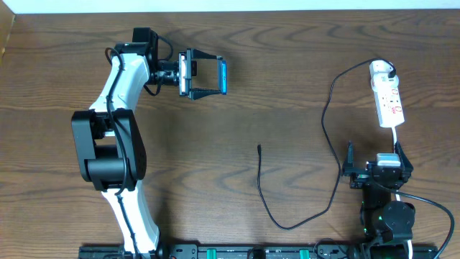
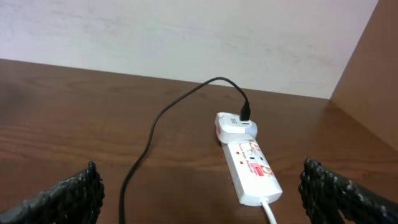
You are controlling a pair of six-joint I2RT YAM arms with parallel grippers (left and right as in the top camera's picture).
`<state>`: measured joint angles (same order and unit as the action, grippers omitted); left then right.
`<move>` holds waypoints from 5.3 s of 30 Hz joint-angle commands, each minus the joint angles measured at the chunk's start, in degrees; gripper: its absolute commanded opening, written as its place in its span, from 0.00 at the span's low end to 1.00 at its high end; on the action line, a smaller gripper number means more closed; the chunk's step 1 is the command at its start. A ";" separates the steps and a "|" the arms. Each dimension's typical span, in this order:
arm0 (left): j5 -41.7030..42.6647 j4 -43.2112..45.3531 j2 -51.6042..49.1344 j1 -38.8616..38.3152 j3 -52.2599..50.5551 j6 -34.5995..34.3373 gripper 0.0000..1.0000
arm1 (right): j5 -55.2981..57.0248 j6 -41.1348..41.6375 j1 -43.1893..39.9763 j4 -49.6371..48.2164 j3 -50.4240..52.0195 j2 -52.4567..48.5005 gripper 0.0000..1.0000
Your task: Plug charger to phone and switch on socket
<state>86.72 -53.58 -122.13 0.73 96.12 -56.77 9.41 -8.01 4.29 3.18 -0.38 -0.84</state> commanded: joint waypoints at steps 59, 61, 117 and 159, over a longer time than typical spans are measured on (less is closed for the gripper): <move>-21.18 -0.11 1.79 -3.96 0.39 -2.27 0.08 | -5.99 7.93 -0.35 10.05 -38.27 -21.84 0.99; -23.91 -0.09 1.79 -4.35 0.39 -3.67 0.08 | -10.01 8.94 -0.35 12.81 -43.67 -28.06 0.99; -53.72 2.27 13.97 -20.13 0.39 -30.42 0.07 | -42.27 42.62 15.15 9.88 -62.07 -86.51 0.99; -44.54 2.32 13.97 -21.07 0.39 -36.35 0.07 | -36.35 39.65 19.08 11.61 -62.07 -86.51 0.44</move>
<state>40.42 -51.20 -109.30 -20.05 96.12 -92.79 -27.16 31.99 22.50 14.81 -61.45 -86.96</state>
